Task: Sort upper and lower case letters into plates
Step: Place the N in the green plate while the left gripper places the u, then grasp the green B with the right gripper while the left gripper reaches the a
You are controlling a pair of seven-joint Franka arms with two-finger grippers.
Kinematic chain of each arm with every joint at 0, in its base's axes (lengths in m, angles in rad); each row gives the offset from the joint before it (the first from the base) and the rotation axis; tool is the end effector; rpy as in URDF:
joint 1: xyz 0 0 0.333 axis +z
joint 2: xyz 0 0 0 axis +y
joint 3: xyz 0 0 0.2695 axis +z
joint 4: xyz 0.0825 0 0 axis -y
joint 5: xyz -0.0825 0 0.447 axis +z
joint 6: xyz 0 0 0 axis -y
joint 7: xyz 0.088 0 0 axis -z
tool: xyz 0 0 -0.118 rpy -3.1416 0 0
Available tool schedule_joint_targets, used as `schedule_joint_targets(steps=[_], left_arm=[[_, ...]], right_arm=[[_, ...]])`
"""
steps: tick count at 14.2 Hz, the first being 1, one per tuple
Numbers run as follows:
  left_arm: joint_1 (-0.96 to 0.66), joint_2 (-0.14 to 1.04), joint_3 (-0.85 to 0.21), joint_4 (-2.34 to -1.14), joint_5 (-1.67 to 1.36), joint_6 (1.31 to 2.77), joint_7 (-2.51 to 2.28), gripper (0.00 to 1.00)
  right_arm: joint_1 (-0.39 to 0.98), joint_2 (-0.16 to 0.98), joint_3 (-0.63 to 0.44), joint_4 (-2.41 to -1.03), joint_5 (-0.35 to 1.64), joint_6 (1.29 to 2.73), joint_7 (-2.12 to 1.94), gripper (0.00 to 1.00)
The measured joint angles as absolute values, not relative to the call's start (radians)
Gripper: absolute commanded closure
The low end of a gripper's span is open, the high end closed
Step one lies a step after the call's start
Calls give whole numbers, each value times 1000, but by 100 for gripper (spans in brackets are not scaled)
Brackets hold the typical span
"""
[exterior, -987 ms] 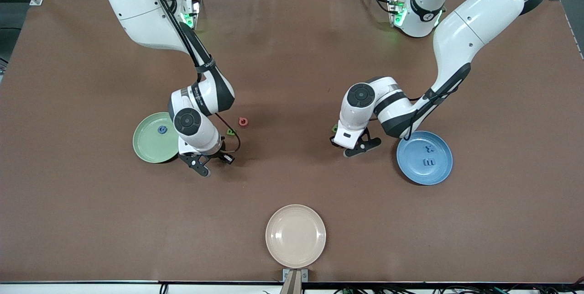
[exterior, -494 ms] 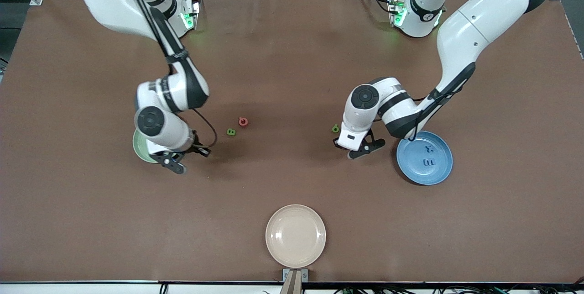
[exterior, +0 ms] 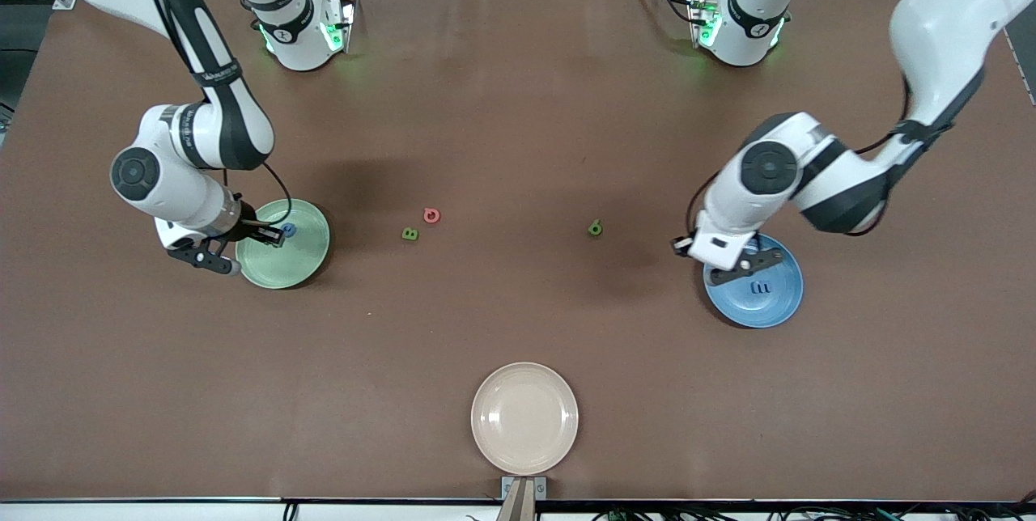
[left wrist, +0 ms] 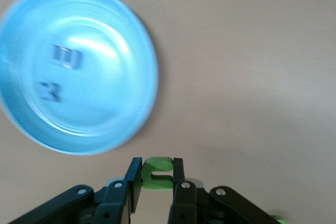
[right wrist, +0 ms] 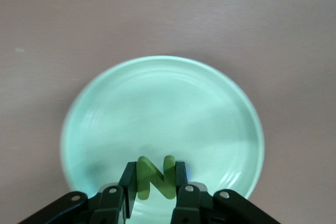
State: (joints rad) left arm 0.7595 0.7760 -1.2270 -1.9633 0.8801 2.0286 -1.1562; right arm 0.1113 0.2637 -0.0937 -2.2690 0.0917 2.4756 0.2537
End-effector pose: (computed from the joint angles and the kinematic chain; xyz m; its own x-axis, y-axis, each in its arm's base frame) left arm 0.5763 -0.2492 0.2106 0.9603 0.2789 -0.0054 0.2782 -0.9588 -0.0584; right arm 0.5546 0.0069 0.1300 0.9515 -0.3015 -0.0614 -0.3028 -0.9530 -0.0132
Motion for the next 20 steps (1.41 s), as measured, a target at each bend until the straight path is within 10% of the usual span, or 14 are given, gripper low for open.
schedule_joint_targets(steps=[12, 13, 15, 16, 20], left_arm=[[892, 811, -1094, -2102, 1098, 2193, -1025, 87], [891, 812, -1094, -2104, 1098, 2193, -1024, 73], [888, 812, -1094, -2105, 1098, 2194, -1024, 14], [888, 812, -1095, -2105, 1098, 2194, -1024, 0], [890, 812, -1161, -2102, 1075, 2173, -1030, 0]], right_arm=[[43, 344, -85, -2351, 91, 2720, 163, 98], [41, 350, -85, -2351, 91, 2724, 162, 84], [42, 352, -82, -2350, 91, 2724, 162, 0], [42, 352, -81, -2348, 91, 2724, 162, 0], [49, 344, -75, -2295, 92, 2615, 184, 0]])
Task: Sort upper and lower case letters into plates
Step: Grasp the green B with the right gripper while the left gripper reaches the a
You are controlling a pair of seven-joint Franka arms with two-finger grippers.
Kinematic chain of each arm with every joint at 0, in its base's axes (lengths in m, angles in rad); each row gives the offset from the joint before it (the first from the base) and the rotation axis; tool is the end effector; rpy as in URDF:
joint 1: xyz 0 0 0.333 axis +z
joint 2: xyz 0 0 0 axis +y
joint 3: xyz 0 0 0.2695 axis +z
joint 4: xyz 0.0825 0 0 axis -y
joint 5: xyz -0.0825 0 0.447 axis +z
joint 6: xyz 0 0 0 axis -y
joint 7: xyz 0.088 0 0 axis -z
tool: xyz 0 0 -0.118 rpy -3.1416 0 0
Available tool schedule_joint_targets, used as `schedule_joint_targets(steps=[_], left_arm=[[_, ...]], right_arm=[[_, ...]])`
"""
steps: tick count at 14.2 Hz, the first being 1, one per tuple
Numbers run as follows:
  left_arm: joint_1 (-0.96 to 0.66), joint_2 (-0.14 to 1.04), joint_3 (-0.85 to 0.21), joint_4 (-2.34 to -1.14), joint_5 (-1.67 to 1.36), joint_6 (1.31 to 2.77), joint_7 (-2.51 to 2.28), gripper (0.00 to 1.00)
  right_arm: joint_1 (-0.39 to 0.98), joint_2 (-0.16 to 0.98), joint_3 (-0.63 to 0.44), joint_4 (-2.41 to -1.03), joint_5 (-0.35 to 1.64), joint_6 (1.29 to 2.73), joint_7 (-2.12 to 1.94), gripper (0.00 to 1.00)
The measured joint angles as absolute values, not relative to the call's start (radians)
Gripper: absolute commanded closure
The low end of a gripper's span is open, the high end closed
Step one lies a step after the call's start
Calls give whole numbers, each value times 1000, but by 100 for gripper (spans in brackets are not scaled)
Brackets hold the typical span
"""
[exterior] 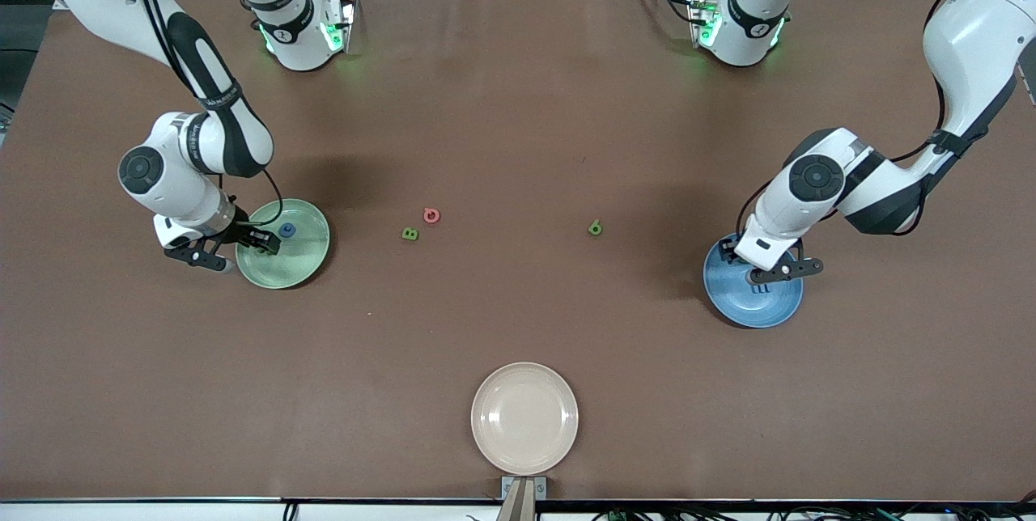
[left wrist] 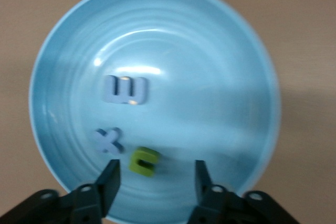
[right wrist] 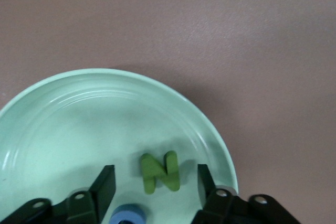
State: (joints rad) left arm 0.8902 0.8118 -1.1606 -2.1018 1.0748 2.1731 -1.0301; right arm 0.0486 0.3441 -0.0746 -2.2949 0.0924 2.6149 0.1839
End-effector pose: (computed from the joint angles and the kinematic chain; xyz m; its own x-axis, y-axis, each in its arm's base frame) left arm 0.5623 -0.1804 0.1430 0.9908 0.1279 0.0445 0.1309 -0.9886 -0.0743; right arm 0.5412 -0.0194 0.0874 0.9590 -0.2821 -0.0262 -0.2825 -0.9592 -0.0149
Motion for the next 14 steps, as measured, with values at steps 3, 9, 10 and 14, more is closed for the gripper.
schedule_joint_targets(steps=[3, 9, 10, 14], left_arm=[[879, 808, -1294, -2088, 976, 2069, -1119, 0], [564, 806, -1252, -2046, 903, 2056, -1605, 0], [488, 806, -1208, -2026, 894, 2060, -1676, 0], [311, 807, -1061, -1992, 867, 2169, -1863, 0]], right_arm=[[109, 319, -68, -2182, 93, 2406, 322, 0], [349, 331, -59, -2150, 95, 2454, 663, 0], [381, 347, -58, -2152, 95, 2483, 671, 0], [489, 432, -57, -2154, 95, 2608, 683, 14]])
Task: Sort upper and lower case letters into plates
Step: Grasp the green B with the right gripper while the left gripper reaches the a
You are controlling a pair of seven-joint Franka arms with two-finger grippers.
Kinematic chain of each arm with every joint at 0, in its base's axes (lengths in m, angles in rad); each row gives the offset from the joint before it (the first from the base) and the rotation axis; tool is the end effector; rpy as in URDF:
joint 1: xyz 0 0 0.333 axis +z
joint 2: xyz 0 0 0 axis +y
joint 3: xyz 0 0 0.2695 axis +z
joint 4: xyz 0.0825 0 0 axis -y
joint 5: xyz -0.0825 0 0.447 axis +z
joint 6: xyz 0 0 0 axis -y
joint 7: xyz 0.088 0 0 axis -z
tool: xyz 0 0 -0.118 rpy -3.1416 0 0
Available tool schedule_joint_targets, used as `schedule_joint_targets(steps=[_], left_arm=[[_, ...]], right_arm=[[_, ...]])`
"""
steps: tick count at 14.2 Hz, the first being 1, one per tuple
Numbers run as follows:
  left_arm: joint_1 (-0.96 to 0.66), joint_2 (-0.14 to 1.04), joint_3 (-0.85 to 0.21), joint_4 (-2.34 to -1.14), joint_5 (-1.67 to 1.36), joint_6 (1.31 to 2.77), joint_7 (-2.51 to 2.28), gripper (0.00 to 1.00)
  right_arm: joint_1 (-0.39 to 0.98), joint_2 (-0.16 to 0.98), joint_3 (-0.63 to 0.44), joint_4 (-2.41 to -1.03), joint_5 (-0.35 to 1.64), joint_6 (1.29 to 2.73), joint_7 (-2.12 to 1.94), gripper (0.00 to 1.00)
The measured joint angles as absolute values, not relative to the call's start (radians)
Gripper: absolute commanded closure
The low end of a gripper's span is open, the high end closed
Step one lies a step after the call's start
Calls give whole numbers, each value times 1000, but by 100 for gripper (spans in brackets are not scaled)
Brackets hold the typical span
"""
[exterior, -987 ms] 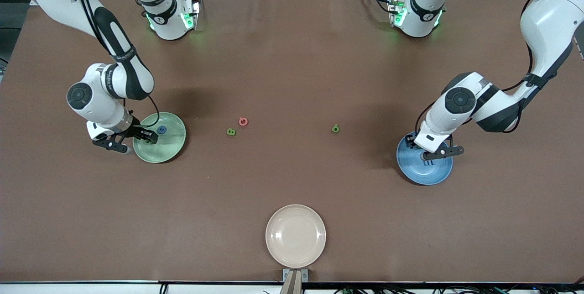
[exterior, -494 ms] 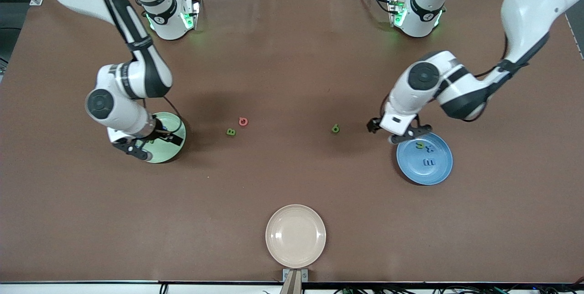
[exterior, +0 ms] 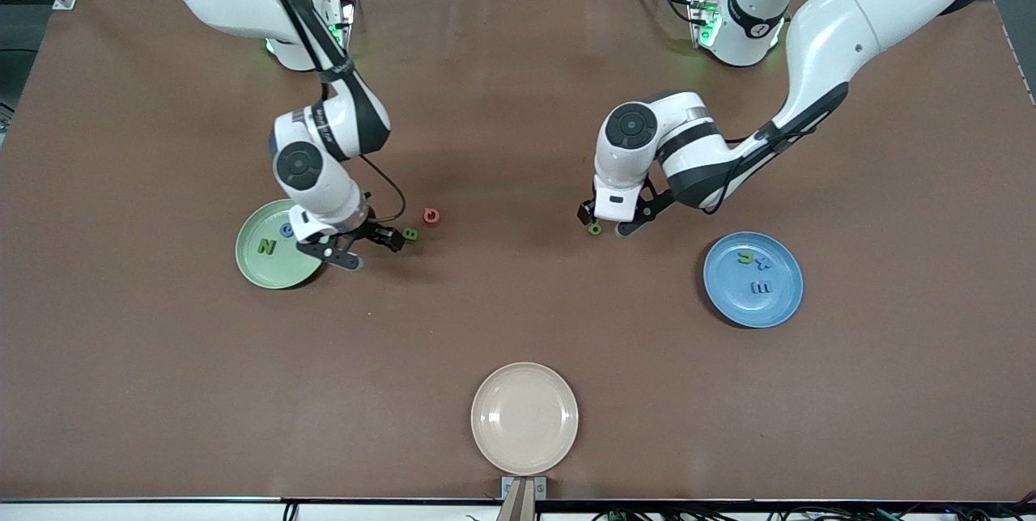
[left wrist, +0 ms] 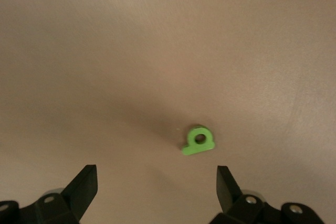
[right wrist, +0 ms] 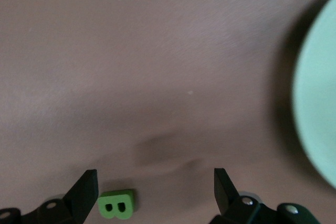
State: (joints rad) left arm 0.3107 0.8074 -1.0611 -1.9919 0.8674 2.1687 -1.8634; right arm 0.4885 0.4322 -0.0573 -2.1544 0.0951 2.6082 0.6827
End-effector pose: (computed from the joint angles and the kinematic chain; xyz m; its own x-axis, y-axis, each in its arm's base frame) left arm 0.4439 -0.4241 0.1380 0.7981 0.6023 -0.0202 0.6003 -0.7975 -0.0598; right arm 0.5324 0.2403 0.0911 0.9469 -0.3215 0.0006 -0.3213 -0.9464 -0.0343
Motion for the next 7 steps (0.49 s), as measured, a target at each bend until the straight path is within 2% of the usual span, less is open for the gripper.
schedule_joint_targets(steps=[1, 2, 7], left_arm=[[291, 809, -1034, -1991, 866, 2198, -1897, 0], [275, 810, -1011, -1991, 866, 2221, -1927, 0], [205, 811, -916, -1972, 866, 2310, -1970, 0]], right_arm=[[504, 449, -57, -2154, 95, 2631, 684, 20], [516, 461, -57, -2154, 95, 2645, 685, 21], [527, 468, -57, -2152, 95, 2650, 687, 21]])
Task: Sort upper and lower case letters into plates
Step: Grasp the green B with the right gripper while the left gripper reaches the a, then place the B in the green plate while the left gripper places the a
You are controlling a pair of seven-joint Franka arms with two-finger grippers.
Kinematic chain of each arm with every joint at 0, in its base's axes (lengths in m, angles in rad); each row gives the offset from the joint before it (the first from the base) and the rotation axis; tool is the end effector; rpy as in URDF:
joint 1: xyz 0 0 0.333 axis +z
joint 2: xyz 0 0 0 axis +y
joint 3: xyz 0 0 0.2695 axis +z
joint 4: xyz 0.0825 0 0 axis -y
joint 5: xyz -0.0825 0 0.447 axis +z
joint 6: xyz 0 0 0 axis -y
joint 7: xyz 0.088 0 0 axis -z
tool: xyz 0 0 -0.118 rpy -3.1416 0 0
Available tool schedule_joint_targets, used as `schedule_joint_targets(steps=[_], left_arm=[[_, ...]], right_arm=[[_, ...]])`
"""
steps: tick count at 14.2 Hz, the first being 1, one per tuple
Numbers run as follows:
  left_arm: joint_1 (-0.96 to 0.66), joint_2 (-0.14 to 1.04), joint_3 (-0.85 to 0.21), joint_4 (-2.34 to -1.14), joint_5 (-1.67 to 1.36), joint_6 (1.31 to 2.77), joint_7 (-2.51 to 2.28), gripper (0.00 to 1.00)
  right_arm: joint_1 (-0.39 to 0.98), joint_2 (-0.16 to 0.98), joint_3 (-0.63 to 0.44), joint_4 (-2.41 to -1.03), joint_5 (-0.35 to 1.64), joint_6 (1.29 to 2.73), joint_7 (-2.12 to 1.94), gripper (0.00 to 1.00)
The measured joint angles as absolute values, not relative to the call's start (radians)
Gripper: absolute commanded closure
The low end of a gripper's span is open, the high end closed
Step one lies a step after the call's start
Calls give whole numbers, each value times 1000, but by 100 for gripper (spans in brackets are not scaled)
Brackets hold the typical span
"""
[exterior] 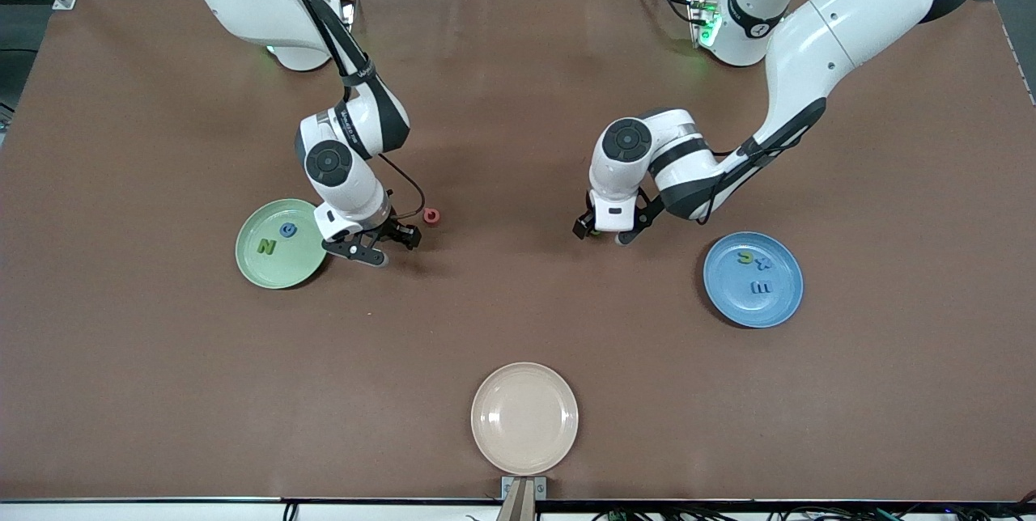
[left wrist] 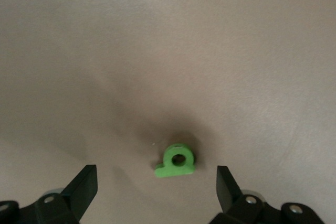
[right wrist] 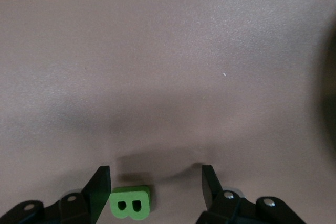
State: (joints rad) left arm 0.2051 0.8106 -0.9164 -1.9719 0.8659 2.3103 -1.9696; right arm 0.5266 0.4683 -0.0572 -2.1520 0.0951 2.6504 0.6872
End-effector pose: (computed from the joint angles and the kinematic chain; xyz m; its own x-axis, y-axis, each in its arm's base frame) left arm 0.4514 -0.4215 0.1005 0.7226 0.6911 -0.0182 0.6910 -0.7228 -0.0097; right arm 0.5205 0.2582 0.0749 0.9569 -0.2903 0.0102 -0.2898 -0.9564 -0.0363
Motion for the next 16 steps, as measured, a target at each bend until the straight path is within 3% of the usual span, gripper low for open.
schedule_joint_targets(steps=[10, 16], left_arm=[[156, 812, -859, -1957, 866, 2358, -2026, 1], [156, 815, -858, -1957, 864, 2358, -2067, 23]], right_arm=[[567, 471, -55, -2151, 95, 2650, 687, 24], [586, 483, -54, -2154, 95, 2650, 692, 29]])
